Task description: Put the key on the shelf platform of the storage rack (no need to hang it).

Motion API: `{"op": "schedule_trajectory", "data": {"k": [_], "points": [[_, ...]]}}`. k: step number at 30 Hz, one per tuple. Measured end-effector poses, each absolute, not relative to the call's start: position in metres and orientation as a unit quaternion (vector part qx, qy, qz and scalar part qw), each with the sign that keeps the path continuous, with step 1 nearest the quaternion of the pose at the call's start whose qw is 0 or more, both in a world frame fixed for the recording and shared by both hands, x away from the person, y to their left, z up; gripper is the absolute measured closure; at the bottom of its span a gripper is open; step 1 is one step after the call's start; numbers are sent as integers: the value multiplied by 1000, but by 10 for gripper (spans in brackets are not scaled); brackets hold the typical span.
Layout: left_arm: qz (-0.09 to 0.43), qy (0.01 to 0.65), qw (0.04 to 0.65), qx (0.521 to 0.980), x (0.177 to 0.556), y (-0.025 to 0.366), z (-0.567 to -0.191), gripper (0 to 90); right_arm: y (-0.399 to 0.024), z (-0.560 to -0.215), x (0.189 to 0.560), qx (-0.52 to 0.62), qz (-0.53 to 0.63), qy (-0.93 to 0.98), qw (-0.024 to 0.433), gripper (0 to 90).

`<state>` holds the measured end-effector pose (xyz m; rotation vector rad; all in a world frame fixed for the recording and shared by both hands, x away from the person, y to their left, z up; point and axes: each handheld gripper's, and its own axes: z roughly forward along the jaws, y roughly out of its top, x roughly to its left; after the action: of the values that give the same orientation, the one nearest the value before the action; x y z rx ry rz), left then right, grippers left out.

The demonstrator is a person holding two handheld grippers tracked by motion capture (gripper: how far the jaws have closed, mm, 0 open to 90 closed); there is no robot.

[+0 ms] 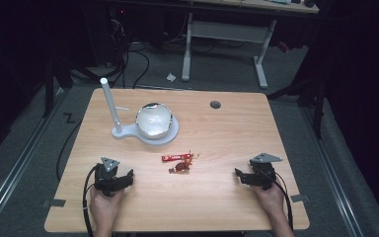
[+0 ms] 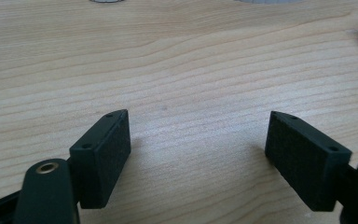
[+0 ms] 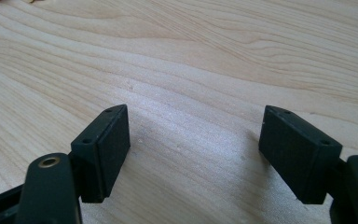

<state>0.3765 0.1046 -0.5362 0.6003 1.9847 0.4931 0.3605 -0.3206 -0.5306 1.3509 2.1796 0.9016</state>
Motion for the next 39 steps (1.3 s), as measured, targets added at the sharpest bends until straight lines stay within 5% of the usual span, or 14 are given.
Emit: {"op": "schedule_trajectory", "data": {"k": [24, 39], "points": [[199, 818, 480, 247, 376, 103, -535, 209, -321, -531, 361, 485, 324, 784, 210, 245], [152, 818, 496, 247, 369, 106, -523, 212, -321, -531, 361, 485, 325, 784, 210, 245]]}}
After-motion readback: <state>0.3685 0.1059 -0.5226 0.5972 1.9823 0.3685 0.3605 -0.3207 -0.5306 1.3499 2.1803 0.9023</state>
